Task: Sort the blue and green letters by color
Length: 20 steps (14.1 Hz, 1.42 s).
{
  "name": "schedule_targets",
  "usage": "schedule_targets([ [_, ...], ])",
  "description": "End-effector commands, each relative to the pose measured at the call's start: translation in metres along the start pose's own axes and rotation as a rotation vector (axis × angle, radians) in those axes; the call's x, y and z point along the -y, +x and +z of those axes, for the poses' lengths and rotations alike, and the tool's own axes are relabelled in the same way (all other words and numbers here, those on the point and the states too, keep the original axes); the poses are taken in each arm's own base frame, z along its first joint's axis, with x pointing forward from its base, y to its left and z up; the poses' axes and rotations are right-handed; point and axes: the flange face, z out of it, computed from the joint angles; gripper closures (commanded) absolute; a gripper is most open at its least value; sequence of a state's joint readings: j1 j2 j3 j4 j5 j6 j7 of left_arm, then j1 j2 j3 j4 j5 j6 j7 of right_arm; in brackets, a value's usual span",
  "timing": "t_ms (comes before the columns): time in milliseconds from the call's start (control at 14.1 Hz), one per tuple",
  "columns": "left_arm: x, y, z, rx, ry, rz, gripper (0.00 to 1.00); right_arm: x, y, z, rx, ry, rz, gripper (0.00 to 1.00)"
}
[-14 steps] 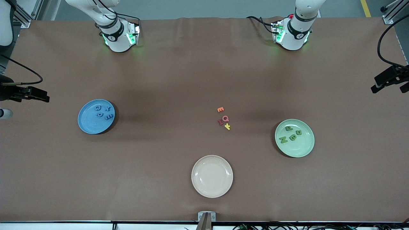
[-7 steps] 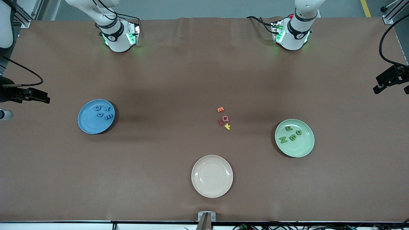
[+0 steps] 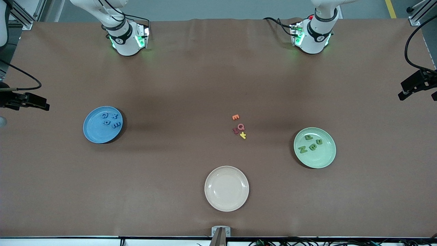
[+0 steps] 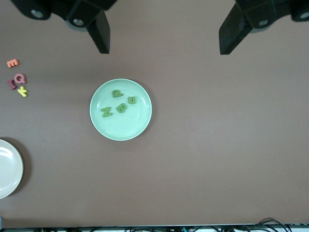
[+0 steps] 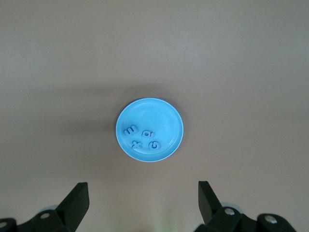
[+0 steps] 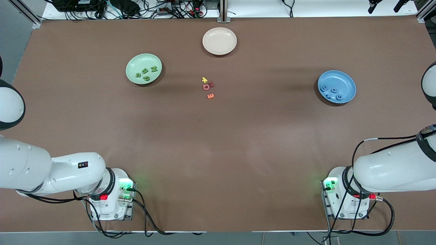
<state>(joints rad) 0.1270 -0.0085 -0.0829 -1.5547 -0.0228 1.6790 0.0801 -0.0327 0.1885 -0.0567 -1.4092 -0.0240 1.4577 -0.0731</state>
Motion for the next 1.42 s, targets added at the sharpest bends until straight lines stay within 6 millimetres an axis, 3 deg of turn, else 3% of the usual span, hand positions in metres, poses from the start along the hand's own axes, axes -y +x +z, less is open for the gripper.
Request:
schedule_targets([
  [0, -0.003, -0.001, 0.002, 0.02, 0.004, 0.021, 0.01, 0.001, -0.004, -0.004, 0.021, 0.022, -0.003, 0.0],
  [285, -0.005, -0.001, 0.004, 0.024, -0.004, 0.022, 0.0, 0.002, -0.027, -0.018, 0.027, 0.051, -0.005, 0.0],
  [498, 0.0, -0.001, 0.004, 0.024, -0.005, 0.007, 0.0, 0.0, -0.058, -0.035, 0.006, 0.056, -0.004, 0.0],
  [712, 0.001, -0.001, 0.004, 0.024, -0.003, -0.001, 0.0, 0.001, -0.086, -0.038, 0.0, 0.058, -0.012, 0.0],
  [1210, -0.009, -0.005, -0.007, 0.006, -0.003, 0.015, 0.0, 0.013, -0.094, -0.045, -0.013, 0.039, -0.044, 0.0],
  [1352, -0.029, -0.004, -0.009, 0.009, -0.009, 0.019, 0.0, 0.012, -0.095, -0.046, -0.016, 0.04, -0.042, 0.0],
])
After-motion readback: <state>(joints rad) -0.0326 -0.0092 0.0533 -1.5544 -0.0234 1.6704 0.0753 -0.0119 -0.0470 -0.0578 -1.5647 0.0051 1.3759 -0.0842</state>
